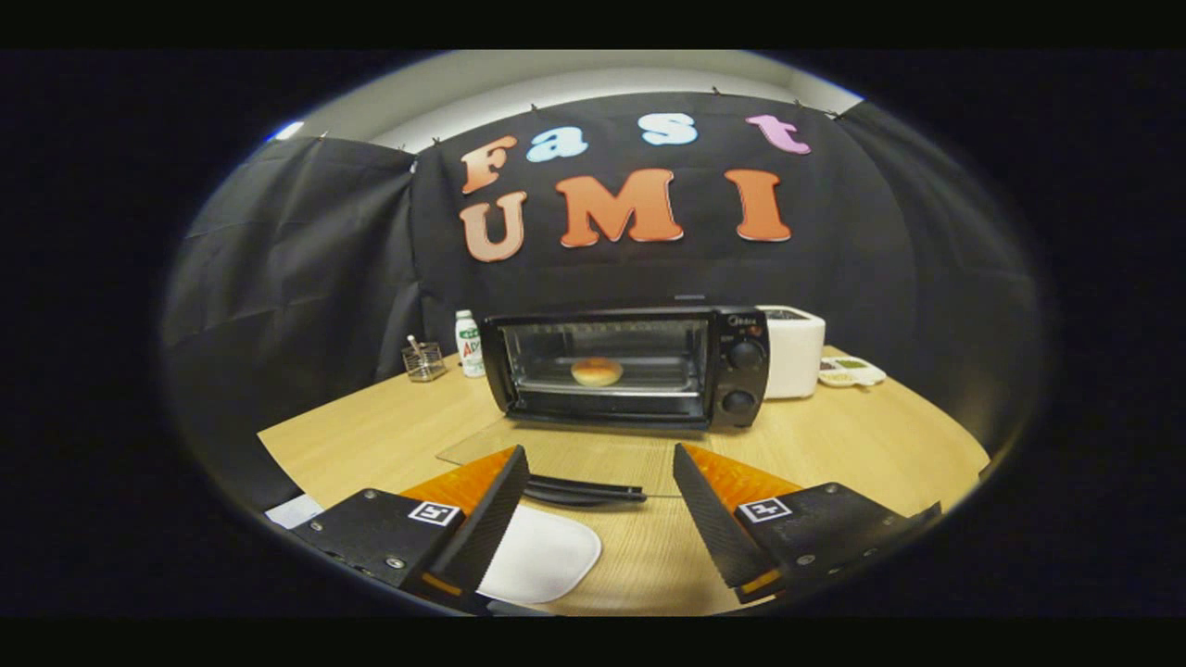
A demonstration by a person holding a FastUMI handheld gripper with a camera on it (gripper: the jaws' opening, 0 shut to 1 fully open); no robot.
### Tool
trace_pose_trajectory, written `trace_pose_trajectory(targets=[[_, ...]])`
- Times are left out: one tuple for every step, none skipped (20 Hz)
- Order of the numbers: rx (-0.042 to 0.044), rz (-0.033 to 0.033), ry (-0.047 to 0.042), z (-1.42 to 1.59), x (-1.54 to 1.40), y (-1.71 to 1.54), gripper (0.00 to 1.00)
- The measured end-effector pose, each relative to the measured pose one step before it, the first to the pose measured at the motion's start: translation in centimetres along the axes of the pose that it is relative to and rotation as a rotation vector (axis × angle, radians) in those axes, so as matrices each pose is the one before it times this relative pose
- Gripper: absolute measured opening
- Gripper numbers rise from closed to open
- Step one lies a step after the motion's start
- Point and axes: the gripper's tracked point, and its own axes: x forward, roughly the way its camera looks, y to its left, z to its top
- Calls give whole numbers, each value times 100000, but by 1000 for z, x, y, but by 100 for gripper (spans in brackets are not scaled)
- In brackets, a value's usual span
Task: Open the toaster oven, put the food inside, and close the toaster oven door.
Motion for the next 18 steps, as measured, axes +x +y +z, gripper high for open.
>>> trace_pose_trajectory(targets=[[1636, 808, 2912, -667, 233, 239, 93], [823, 338, 2589, -873, 260, 115, 94], [13, -589, 2523, -729, 276, -180, 94], [-387, -715, 2163, -879, 307, -294, 93], [-230, -801, 2097, -645, 376, -168, 93], [-30, -313, 2008, -624, 326, -120, 93], [680, 266, 1999, -566, 433, 18, 93], [652, 849, 1869, -516, 379, 49, 93], [660, 410, 1243, -427, 325, 13, 93], [103, -39, 1163, -211, 458, -104, 93], [-298, 33, 1219, -170, 382, -85, 93], [-499, 709, 121, 158, 315, 171, 93], [-621, 674, 804, 76, 381, 220, 93], [-199, 970, 240, 154, 301, 324, 93], [-792, -409, -34, 211, 349, 139, 93], [-1331, -845, -353, 264, 201, -28, 94], [-1293, -778, -688, 323, 13, -73, 97], [-853, -538, -767, 310, 17, 51, 97]])
